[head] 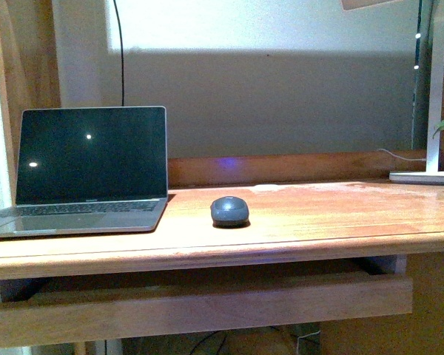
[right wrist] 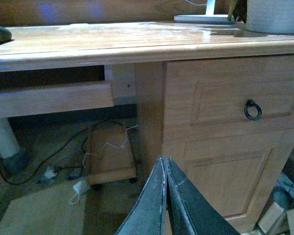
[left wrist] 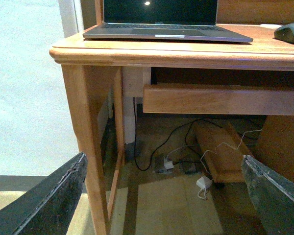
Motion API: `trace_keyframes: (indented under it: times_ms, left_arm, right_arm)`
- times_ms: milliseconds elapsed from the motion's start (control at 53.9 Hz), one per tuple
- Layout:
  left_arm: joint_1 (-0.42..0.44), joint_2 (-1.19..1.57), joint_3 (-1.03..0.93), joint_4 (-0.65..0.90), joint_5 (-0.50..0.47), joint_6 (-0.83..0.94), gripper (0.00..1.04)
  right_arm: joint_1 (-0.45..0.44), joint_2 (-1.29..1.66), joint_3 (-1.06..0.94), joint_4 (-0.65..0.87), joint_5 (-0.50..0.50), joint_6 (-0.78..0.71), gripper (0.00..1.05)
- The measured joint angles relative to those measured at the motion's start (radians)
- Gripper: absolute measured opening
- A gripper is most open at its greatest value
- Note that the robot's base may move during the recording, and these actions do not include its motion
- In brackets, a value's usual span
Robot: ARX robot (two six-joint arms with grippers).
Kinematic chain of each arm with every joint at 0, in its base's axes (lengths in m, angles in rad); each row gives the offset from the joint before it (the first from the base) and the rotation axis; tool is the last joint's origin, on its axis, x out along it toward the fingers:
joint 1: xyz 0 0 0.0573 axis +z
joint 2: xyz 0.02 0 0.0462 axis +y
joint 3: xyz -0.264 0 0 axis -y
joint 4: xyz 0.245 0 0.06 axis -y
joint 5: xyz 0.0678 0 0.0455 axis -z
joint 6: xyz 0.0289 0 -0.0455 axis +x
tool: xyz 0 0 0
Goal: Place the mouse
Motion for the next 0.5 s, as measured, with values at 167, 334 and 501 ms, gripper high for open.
trace_keyframes:
  times_ms: [167, 334, 501]
  left_arm:
    - [0.0, 0.0, 0.0, 0.0, 0.0, 0.0, 0.97]
    - [0.0, 0.0, 0.0, 0.0, 0.0, 0.0, 0.97]
    - [0.0, 0.0, 0.0, 0.0, 0.0, 0.0, 0.97]
  right_arm:
    - [0.0, 0.0, 0.0, 0.0, 0.0, -0.002, 0.23]
    - [0.0, 0.0, 0.0, 0.0, 0.0, -0.002, 0.49]
    - [0.0, 0.0, 0.0, 0.0, 0.0, -0.002, 0.75]
